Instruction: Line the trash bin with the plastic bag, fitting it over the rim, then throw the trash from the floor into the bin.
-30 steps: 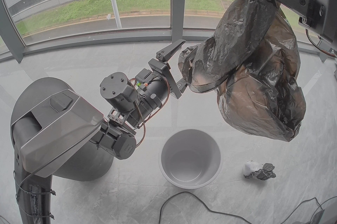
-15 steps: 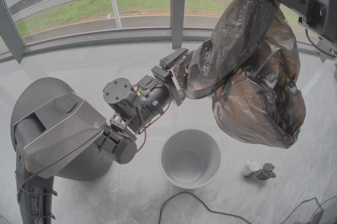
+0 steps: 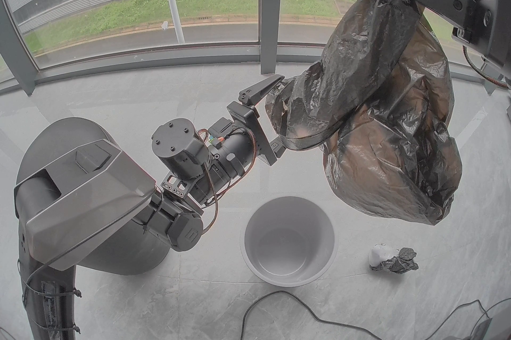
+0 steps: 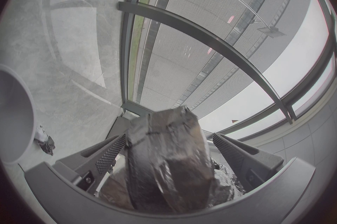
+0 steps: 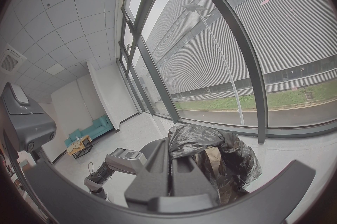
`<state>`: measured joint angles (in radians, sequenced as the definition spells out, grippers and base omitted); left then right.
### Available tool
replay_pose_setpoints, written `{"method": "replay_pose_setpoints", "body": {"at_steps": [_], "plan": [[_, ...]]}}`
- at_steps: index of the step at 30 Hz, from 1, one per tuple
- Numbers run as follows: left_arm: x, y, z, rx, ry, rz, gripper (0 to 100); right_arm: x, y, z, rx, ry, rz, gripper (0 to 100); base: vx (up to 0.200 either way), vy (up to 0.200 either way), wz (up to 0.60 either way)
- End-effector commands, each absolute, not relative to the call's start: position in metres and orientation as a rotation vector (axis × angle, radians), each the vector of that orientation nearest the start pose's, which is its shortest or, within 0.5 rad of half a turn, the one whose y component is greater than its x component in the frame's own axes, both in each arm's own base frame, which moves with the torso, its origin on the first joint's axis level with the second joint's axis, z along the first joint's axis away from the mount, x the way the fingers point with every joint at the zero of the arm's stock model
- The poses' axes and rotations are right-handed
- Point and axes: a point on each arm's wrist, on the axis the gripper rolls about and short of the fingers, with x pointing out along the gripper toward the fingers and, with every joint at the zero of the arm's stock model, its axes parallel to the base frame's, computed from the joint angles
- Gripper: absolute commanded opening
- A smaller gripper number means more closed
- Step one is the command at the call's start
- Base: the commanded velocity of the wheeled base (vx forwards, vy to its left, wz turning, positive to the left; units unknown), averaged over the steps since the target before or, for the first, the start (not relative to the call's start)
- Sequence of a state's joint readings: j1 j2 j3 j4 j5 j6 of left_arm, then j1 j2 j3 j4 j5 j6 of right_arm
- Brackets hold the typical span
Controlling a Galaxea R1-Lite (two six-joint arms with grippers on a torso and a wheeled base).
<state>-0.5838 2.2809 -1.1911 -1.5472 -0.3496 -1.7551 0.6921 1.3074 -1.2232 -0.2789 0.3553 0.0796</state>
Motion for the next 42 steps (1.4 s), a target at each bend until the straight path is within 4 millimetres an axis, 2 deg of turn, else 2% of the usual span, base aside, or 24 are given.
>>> {"method": "replay_pose_setpoints", "body": {"at_steps": [1,6,17,22,23,38,42], "plan": [[0.351,-0.241,0.164,-1.647,0.480,-1.108,100,0.152,0.131,0.370,0.105,-0.162,1.032,0,0.000,0.000,0.00],[0.348,-0.240,0.159,-1.631,0.528,-1.112,100,0.151,0.130,0.370,0.106,-0.164,1.032,0,0.000,0.000,0.00],[0.352,-0.238,0.168,-1.633,0.489,-1.131,100,0.146,0.126,0.370,0.107,-0.164,1.035,0,0.000,0.000,0.00],[0.348,-0.246,0.166,-1.627,0.503,-1.144,100,0.145,0.126,0.370,0.106,-0.162,1.037,0,0.000,0.000,0.00],[0.348,-0.246,0.166,-1.627,0.503,-1.144,0,0.145,0.126,0.370,0.106,-0.162,1.037,0,0.000,0.000,0.00],[0.357,-0.246,0.166,-1.612,0.463,-1.152,0,0.136,0.119,0.366,0.105,-0.156,1.037,0,0.000,0.000,0.00],[0.360,-0.242,0.166,-1.449,0.376,-1.179,0,0.127,0.111,0.357,0.085,-0.076,1.031,0,0.000,0.000,0.00]]}}
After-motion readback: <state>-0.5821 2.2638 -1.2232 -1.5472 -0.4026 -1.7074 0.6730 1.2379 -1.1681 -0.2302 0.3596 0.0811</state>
